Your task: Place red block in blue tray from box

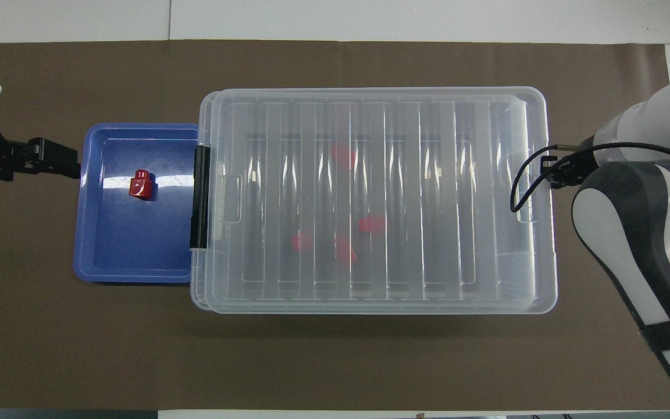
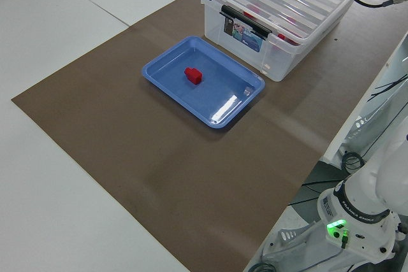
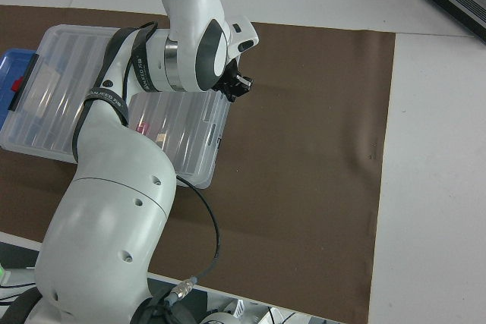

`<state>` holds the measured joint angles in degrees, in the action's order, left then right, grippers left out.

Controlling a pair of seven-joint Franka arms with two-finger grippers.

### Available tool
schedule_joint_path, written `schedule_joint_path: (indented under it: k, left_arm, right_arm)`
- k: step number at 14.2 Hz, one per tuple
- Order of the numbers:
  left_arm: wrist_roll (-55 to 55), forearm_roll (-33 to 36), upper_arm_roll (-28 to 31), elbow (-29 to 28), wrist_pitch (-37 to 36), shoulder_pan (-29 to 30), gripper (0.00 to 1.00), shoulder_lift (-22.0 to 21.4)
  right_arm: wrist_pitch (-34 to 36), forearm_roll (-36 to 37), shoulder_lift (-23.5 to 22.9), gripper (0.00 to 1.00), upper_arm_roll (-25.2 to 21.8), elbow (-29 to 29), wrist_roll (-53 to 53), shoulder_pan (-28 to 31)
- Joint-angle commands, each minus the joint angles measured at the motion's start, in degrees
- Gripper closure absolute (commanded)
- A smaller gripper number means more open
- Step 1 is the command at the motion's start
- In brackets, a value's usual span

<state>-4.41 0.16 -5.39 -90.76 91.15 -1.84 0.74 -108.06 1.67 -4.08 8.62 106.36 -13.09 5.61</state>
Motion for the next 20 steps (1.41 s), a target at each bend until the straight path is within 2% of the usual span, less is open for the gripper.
schedule_joint_path:
  k: [1, 12, 15, 18, 19, 20]
  left_arm:
    - [-0.07, -1.03, 0.21, -0.73, -0.36, 0.69, 0.0, -1.09]
    - [2.04, -1.21, 3.02, -0.91, -2.03, -0.18, 0.0, -1.53]
    - [2.82, -1.3, 5.83, -1.08, -2.38, -2.64, 0.0, -1.88]
    - [3.27, -1.39, 5.83, -1.08, -2.21, -2.73, 0.0, -1.97]
    - [3.18, -1.39, 5.66, -1.08, -1.86, -2.65, 0.0, -1.88]
    - [3.18, -1.39, 5.48, -1.08, -1.68, -2.56, 0.0, -1.88]
  right_arm:
    - [-0.49, 0.26, 0.83, 1.0, 0.69, 1.05, -1.24, 0.45]
    - [-0.05, 0.26, 0.57, 1.0, 0.87, 0.44, -1.77, 0.45]
    - [8.62, 0.35, -0.84, 1.0, -0.27, -7.19, -0.8, 0.63]
    - [16.63, 0.09, -0.23, 1.0, -4.12, -12.21, 2.52, 0.63]
    - [19.44, -0.7, -0.22, 0.89, -6.06, -14.57, 5.32, 0.63]
    - [21.73, -0.71, -0.22, 0.56, -7.12, -16.51, 8.05, 0.63]
